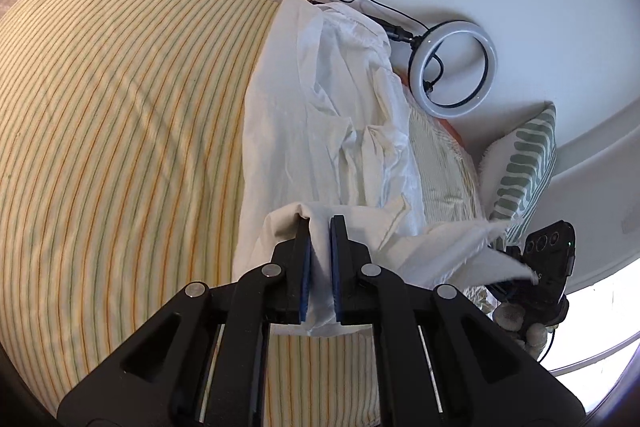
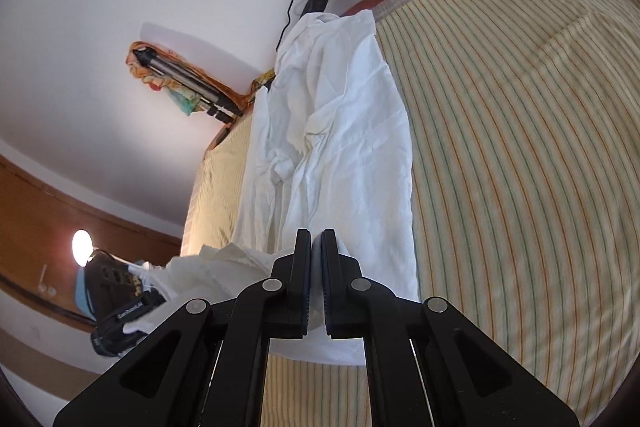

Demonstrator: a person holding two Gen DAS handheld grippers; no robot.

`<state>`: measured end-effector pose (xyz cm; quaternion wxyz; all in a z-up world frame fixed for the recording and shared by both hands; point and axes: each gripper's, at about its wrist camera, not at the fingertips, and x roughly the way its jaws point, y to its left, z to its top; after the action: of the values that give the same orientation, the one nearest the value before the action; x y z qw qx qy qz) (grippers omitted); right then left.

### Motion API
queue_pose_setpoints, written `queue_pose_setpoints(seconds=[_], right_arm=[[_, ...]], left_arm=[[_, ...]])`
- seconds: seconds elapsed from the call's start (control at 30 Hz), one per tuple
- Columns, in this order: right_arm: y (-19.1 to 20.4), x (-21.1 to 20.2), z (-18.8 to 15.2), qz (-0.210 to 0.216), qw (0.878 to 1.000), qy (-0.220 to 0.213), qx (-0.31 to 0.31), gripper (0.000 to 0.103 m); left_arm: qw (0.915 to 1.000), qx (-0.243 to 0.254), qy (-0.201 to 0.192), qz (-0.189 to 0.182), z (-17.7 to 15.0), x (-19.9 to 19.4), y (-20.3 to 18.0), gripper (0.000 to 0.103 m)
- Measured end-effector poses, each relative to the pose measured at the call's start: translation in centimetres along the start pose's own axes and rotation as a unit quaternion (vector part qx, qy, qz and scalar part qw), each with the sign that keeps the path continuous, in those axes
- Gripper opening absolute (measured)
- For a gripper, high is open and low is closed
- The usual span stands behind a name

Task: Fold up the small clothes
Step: 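Lift the hem with both tools and fold it toward the collar, then open both tools and lift them off the folded shirt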

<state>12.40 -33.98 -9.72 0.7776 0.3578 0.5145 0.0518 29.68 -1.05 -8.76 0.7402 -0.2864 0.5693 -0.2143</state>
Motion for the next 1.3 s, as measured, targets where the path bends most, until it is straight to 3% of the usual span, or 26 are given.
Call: queue_pose_setpoints(seconds=[0.07,0.13,0.2,0.27,0.37,0.63,0.77,0.8,0.83,0.9,0.93,1.0,1.03,1.17,1.3], right_arm=[[-0.1,0.0,0.4,-0.017,1.0,-0.004,-0.015,0.012],[-0.5,-0.4,0.7,-0.023,0.999,-0.01,-0.024,0.038],[-0.9,-0.9,0.8,-0.025,0.999,-0.015,-0.029,0.041],[-1.1,-0.9,0.8,-0.027,0.999,-0.012,-0.04,0.041],[-1.2,-0.6,0.5,-0.038,0.997,-0.001,-0.06,0.041],[-0.7,1.0,-0.6,-0.09,0.989,0.022,-0.119,0.041],[-0.7,1.8,-0.7,-0.08,0.989,0.029,-0.124,0.04],[-0.6,2.0,-0.7,-0.076,0.988,0.031,-0.127,0.036],[-0.5,2.1,-0.8,-0.071,0.988,0.034,-0.131,0.028],[-0.3,2.4,-0.9,-0.059,0.988,0.042,-0.137,0.013],[-0.3,2.4,-1.0,-0.049,0.989,0.044,-0.135,0.008],[-0.4,1.9,-0.9,-0.014,0.992,0.041,-0.117,0.007],[-0.5,1.6,-0.7,-0.001,0.993,0.036,-0.109,0.006],[-1.2,1.8,-0.3,-0.012,0.995,0.031,-0.099,0.006],[-1.3,2.4,-0.2,-0.028,0.994,0.044,-0.093,0.013]], left_arm=[[0.9999,-0.008,-0.001,-0.012,0.8,-0.1,0.5,0.023],[0.9996,-0.011,-0.024,-0.012,1.2,-0.9,0.8,0.049],[0.9983,-0.007,-0.059,-0.001,1.7,-2.3,1.0,0.057],[0.9974,-0.003,-0.072,-0.004,2.1,-3.2,1.5,0.057],[0.9967,0.003,-0.079,0.018,1.9,-3.5,2.1,0.057],[0.9978,0.046,-0.032,0.035,0.1,-0.6,1.9,0.057],[0.9974,0.059,-0.024,0.033,-0.1,0.6,1.4,0.057],[0.9969,0.067,-0.023,0.032,-0.2,0.9,1.2,0.052],[0.9964,0.076,-0.02,0.031,-0.2,1.1,1.0,0.031],[0.9962,0.082,-0.003,0.029,-0.2,2.0,1.3,0.008],[0.9976,0.069,0.001,0.009,-0.1,1.9,1.6,0.007],[0.9982,0.038,0.009,-0.045,0.2,1.5,2.3,0.007],[0.9981,0.039,0.003,-0.047,0.4,1.2,2.3,0.006],[0.9994,0.033,0.007,0.003,0.6,2.7,3.5,0.008],[0.9954,0.078,0.004,0.055,0.1,3.2,2.1,0.011]])
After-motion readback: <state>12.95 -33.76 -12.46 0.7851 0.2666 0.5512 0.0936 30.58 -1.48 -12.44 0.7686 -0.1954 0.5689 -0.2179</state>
